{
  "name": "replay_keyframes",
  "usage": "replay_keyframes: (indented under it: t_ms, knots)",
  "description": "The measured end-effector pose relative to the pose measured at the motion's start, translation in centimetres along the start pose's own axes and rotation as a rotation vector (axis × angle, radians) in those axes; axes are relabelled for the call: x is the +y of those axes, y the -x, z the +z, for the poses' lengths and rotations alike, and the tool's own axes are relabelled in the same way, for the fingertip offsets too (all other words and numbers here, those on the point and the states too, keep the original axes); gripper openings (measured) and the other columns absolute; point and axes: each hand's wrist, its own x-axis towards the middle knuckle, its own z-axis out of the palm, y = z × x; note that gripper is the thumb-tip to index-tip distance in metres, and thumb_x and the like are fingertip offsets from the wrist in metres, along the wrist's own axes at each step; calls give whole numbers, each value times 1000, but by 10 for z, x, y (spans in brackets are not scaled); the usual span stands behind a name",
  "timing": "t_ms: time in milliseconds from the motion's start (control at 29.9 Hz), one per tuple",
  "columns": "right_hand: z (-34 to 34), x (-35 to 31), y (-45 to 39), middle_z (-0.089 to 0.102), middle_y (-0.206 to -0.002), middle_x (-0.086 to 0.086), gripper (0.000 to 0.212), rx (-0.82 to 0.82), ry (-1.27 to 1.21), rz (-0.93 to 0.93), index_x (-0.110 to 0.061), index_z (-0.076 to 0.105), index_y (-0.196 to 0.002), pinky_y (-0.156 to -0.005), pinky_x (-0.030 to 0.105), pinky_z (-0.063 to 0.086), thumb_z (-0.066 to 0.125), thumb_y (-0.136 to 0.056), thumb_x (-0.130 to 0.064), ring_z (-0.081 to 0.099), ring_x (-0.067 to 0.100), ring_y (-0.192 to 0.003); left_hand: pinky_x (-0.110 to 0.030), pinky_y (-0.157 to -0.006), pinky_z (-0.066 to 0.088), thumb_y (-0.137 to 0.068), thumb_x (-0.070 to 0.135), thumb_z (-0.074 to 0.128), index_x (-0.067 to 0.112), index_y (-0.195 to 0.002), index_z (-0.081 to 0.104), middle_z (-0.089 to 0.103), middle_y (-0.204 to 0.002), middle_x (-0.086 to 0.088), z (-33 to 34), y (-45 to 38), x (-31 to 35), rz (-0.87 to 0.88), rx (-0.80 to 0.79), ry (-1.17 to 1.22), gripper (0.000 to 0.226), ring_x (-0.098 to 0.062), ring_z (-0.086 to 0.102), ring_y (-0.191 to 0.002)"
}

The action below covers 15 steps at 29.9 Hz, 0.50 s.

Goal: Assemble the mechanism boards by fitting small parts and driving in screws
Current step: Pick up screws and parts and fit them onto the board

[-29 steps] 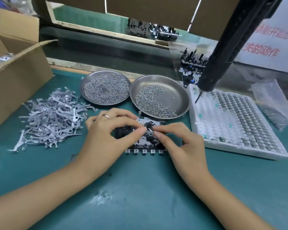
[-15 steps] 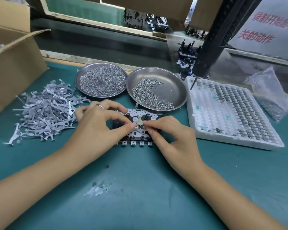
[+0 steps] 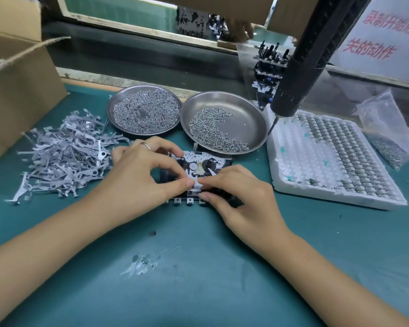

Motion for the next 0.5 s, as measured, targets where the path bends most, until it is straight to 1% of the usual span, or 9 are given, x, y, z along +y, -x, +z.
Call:
replay_keyframes:
  t_ms: [100, 167, 267, 367, 501]
  knots:
    - [2, 0, 2, 68, -88, 2, 16, 25, 25, 33, -6, 74, -96, -77, 18, 46, 71, -81, -10, 58, 15, -84, -50, -100, 34, -57, 72, 52, 54, -75, 65, 57, -102, 27, 0, 0, 1, 18, -19, 2, 28, -7, 53, -101]
    - [2, -1, 2, 66, -89, 3, 13, 38, 37, 67, -6, 74, -92, -75, 14, 44, 71, -80, -10, 59, 15, -84, -50, -100, 33, -57, 72, 52, 55, -78, 65, 56, -103, 27, -1, -1, 1, 24, -28, 5, 29, -7, 53, -102]
    - [3, -3, 2, 64, -88, 5, 9, 33, 37, 57, -4, 74, -88, -74, 20, 46, 69, -82, -8, 61, 18, -83, -50, -101, 33, -56, 72, 52, 56, -82, 64, 57, -105, 27, -2, -1, 0, 25, -42, -3, 33, -6, 52, -104]
    - [-1, -3, -1, 66, -89, 4, 11, 105, -109, 163, -4, 73, -88, -77, 16, 45, 64, -86, -8, 61, 10, -84, -50, -102, 32, -56, 73, 53, 57, -78, 65, 56, -106, 29, -6, -2, 0, 25, -76, -10, 29, -7, 51, -106]
    - [-6, -2, -4, 68, -88, 1, 11, 165, -245, 320, -8, 74, -89, -77, 16, 46, 64, -87, -5, 62, 7, -86, -49, -103, 31, -55, 74, 54, 58, -73, 65, 55, -106, 31, -7, -3, -1, 34, -88, -12, 27, -10, 51, -106]
